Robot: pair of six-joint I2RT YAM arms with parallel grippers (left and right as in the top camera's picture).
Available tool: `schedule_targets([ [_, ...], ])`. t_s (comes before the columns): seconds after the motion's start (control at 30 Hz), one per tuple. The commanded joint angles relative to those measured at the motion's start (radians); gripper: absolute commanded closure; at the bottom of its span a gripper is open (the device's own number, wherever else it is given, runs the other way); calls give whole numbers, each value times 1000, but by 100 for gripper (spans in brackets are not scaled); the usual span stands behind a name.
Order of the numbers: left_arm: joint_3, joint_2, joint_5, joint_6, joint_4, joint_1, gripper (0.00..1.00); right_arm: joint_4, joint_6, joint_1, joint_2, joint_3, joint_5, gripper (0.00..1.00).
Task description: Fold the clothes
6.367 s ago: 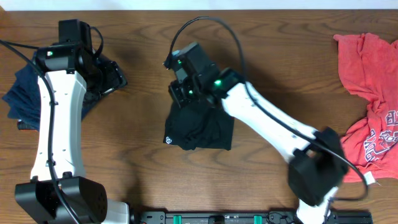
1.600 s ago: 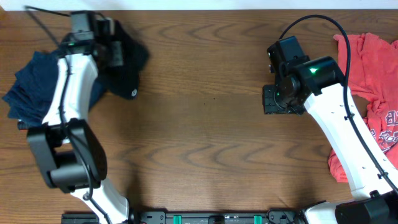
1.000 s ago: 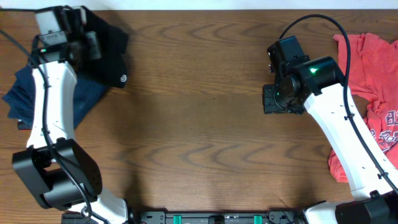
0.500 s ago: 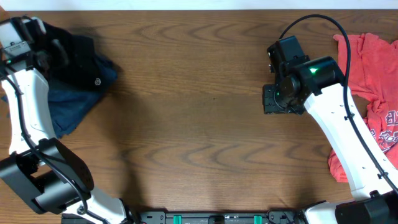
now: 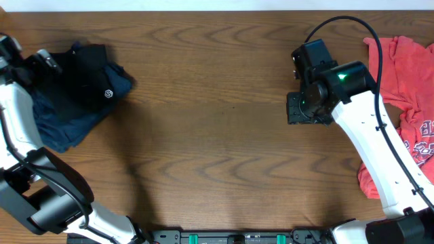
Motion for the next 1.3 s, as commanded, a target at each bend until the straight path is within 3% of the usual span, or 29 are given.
schedule_targets([
  [0.0, -4, -29, 154, -39, 8, 1, 2, -1, 3, -16, -10, 11, 14, 50],
  [0.17, -4, -28, 539, -39, 7, -43, 2, 3, 3, -21, -10, 11, 23, 52],
  [0.27, -4, -29, 601, -34, -18, -123, 2, 48, 14, -39, -10, 11, 48, 50],
  [0.4, -4, -29, 406, 2, -120, -309, 2, 189, -8, -90, -10, 11, 18, 28],
  [0.6, -4, -30, 108, 18, -311, -605, 2, 326, -174, -186, -10, 11, -129, 24],
  [0.63, -4, -30, 85, 18, -351, -641, 2, 328, -189, -203, -10, 11, -129, 17],
  [0.67, -4, -30, 56, 18, -401, -677, 2, 328, -201, -223, -10, 11, -129, 1],
  [0.87, -4, -56, -122, -45, -645, -763, 2, 242, -201, -322, -19, 11, -177, 1],
  [0.97, -4, -119, -128, -72, -702, -758, 2, 213, -200, -328, -45, 11, -192, 1],
  [1.13, -43, -327, -128, -50, -673, -763, 2, 203, -200, -307, -159, -19, -188, 1],
  [1.27, -167, -559, -126, -8, -582, -763, 2, 286, -199, -278, -334, -149, -168, 1],
])
